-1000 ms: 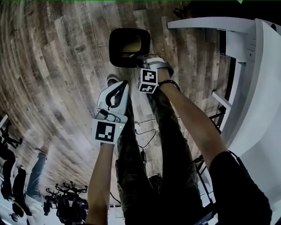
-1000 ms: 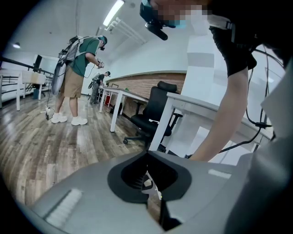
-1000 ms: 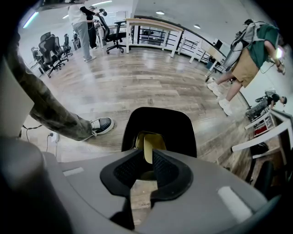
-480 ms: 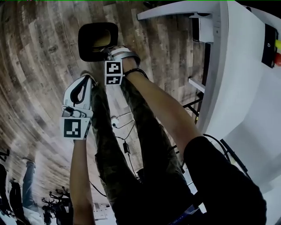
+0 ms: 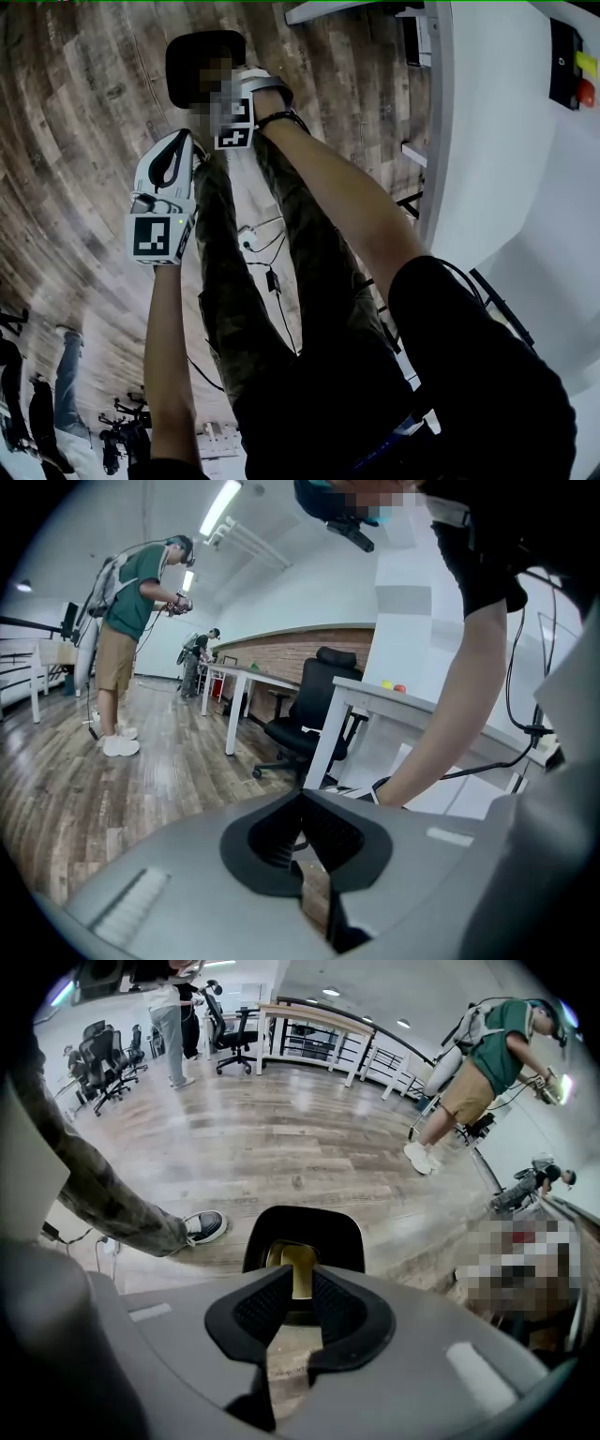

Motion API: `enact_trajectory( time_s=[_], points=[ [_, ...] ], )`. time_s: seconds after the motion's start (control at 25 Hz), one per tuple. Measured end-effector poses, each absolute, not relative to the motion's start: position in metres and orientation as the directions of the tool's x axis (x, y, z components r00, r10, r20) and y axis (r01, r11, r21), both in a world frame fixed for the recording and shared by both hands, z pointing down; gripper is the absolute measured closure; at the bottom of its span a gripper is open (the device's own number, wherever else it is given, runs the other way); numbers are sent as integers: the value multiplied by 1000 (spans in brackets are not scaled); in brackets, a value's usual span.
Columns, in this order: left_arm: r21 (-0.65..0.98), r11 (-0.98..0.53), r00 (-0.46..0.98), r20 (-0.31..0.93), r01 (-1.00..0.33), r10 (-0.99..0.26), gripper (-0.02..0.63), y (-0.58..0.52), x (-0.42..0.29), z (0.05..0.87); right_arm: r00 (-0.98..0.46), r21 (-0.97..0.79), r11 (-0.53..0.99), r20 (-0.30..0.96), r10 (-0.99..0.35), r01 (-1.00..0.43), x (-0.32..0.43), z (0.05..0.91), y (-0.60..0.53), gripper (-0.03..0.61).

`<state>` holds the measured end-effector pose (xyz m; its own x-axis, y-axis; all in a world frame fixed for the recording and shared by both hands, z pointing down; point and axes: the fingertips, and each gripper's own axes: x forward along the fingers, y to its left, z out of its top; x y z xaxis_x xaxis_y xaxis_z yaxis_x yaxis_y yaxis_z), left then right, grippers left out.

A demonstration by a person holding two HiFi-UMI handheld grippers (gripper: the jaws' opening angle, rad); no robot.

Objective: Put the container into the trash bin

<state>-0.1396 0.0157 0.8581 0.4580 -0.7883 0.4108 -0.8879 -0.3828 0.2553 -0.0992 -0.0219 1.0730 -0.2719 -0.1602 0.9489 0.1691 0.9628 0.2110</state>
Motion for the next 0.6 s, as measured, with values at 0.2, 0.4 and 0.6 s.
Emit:
enact_trajectory(
  time_s=[0.2, 0.4, 0.6],
  points=[
    [239, -390, 456, 403, -889, -794, 618, 17, -139, 834, -273, 217, 963, 947, -169, 159, -92, 1045, -19, 503],
    [227, -360, 424, 404, -905, -810, 618, 11, -144, 808, -267, 201, 971, 950, -161, 127, -83, 1016, -20, 506],
    [174, -378, 416, 403, -909, -815, 618, 8, -140, 773, -299, 215, 967, 940, -166, 137, -87, 978, -19, 506]
  ],
)
